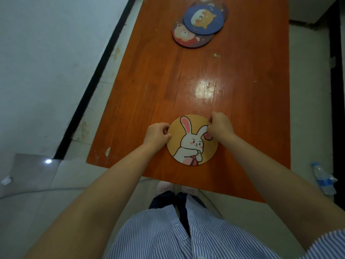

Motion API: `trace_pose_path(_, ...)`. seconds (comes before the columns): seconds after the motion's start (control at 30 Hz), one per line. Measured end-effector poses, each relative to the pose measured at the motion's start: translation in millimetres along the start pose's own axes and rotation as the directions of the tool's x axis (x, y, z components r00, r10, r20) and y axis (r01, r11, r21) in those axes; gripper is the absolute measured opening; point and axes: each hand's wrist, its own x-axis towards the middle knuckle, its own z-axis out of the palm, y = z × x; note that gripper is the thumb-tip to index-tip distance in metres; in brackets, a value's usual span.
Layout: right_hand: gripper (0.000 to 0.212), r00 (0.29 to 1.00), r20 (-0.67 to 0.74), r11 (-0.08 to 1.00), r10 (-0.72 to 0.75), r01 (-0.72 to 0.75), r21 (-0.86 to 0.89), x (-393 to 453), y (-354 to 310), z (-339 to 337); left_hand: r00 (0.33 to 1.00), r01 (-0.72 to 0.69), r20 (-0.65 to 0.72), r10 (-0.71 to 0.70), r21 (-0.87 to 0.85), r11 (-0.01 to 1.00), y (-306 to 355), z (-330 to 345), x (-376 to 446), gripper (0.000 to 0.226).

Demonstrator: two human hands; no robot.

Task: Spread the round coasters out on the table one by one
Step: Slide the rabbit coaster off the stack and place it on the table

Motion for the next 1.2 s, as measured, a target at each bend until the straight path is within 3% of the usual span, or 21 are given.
trace_pose_path(0.2, 0.019, 0.997, -0.063, 0.986, -0.050, 0.039, -0.162, -7, -6, 1, 1.000, 0.011, -0.002, -0.011, 0.095, 0.995, -1, 1, -2, 0.034)
trace_pose_path(0.33, 0.017, 0.979, -0.109, 0.963, -0.171, 0.142, -0.230, -4, -27, 3, 0.997, 0.042, -0.076, -0.028, 0.178, 0.983, -15, -16, -1, 0.037)
trace_pose_path(0.67, 0.024, 0.916, -0.045, 0.903, -0.398, 0.383, -0.194, 23, -179, 52, 0.972, 0.092, -0.235, 0.000, 0.383, 0.919, -120, -126, 11, 0.026)
trace_pose_path(0.83, 0.030, 0.930, -0.083, 0.924, -0.359, 0.341, -0.175, 52, -274, 88, 0.976, 0.054, -0.210, 0.050, 0.461, 0.886, -201, -196, 42, 0.029)
trace_pose_path(1.0, 0.037, 0.963, -0.162, 0.970, -0.213, 0.190, -0.149, 85, -364, 108, 0.976, -0.035, -0.166, 0.141, 0.517, 0.855, -270, -278, 85, 0.028)
trace_pose_path(1.2, 0.037, 0.976, -0.206, 0.996, -0.065, 0.049, -0.079, 124, -419, 116, 0.971, -0.127, -0.097, 0.219, 0.564, 0.816, -305, -338, 148, 0.027)
